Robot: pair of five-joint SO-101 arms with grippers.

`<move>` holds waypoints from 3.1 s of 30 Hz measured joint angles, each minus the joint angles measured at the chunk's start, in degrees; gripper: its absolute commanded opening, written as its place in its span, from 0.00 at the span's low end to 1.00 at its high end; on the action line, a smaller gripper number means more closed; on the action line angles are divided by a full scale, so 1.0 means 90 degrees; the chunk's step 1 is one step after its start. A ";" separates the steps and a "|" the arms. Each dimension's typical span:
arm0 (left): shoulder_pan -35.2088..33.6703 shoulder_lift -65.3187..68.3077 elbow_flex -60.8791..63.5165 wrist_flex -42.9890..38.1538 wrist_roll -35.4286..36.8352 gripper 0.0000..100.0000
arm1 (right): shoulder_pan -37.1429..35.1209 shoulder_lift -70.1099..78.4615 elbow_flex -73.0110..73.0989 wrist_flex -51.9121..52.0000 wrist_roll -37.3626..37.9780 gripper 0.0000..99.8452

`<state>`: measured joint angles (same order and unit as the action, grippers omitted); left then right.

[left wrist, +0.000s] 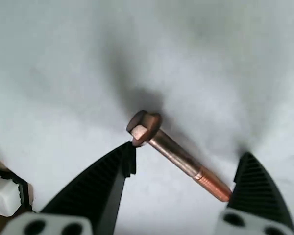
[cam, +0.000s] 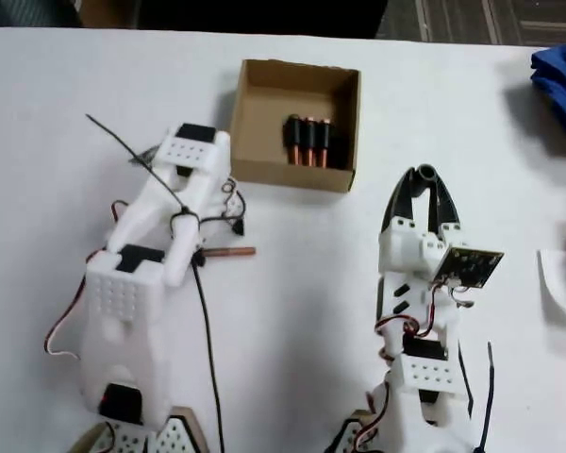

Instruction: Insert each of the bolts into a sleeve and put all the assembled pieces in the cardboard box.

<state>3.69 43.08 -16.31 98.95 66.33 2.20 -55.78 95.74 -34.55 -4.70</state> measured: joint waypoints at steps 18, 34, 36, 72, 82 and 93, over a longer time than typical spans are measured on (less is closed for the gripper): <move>0.0410 0.0039 0.0049 -0.0010 -0.1055 0.18 | 0.0000 0.0000 0.0000 0.0000 0.0000 0.02; 0.0391 0.0205 -0.0225 0.0107 -0.4767 0.17 | 0.0000 0.0000 0.0000 0.0000 0.0000 0.02; 0.0391 0.0332 -0.0567 0.0147 -0.5792 0.17 | 0.0000 0.0000 0.0000 0.0000 0.0000 0.02; 0.0449 0.0606 -0.1563 0.0264 -0.1778 0.17 | 0.0000 0.0000 0.0000 0.0000 0.0000 0.02; 0.0244 0.0606 -0.1563 0.0059 -0.2833 0.17 | 0.0000 0.0000 0.0000 0.0000 0.0000 0.02; 0.0059 0.0596 -0.1553 -0.0322 -0.2921 0.17 | 0.0000 0.0000 0.0000 0.0000 0.0000 0.02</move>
<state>4.22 48.44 -30.29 96.04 40.04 2.20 -55.78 95.74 -34.55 -4.70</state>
